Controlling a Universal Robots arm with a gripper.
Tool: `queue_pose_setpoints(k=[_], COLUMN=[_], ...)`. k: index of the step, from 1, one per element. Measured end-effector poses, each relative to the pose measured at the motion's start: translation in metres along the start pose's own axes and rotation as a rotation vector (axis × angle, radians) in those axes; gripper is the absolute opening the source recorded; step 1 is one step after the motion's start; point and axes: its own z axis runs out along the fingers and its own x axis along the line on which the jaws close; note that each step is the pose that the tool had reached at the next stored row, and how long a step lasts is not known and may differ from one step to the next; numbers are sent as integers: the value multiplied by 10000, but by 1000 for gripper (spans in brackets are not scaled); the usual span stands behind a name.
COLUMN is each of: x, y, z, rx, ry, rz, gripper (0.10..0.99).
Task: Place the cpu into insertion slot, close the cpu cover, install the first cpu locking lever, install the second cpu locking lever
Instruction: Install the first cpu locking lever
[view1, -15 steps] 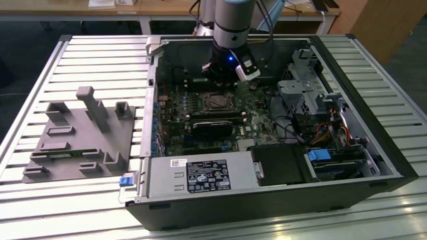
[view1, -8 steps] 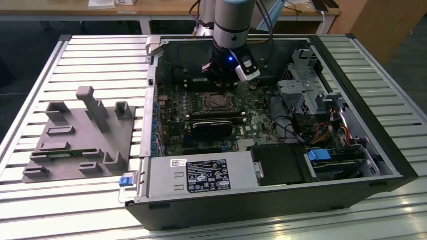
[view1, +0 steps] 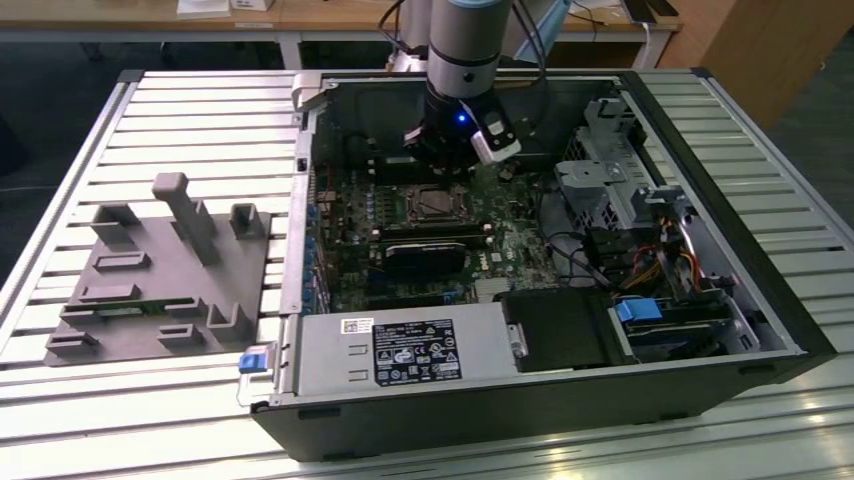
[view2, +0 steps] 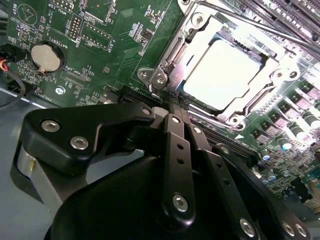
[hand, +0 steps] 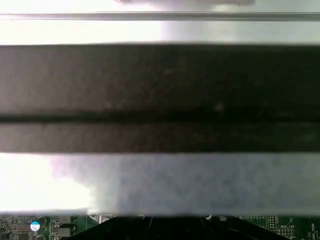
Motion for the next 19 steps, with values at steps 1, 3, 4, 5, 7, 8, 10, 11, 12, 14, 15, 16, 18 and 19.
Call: queue_pose_setpoints(k=[1, 3, 4, 5, 7, 8, 10, 11, 12, 14, 15, 16, 18, 19], x=[-1, -4, -5, -6, -8, -10, -11, -11, -11, -12, -13, -13, -12, -12], y=[0, 1, 2, 1, 0, 0, 0, 0, 1, 3, 6, 7, 11, 13], z=[2, 10, 16, 18, 24, 27, 28, 29, 30, 18, 7, -12, -58, -81], rx=[11, 29, 32, 46, 69, 73, 73, 72, 70, 65, 58, 66, 68, 69], ry=[1, -3, -6, -5, 1, 1, 0, -1, -2, -8, -11, -9, -4, -3], rz=[0, -1, -1, -2, -2, -2, -1, 0, 0, -1, -3, -2, -2, -1], gripper=[106, 106, 106, 106, 106, 106, 106, 106, 106, 106, 106, 106, 106, 106])
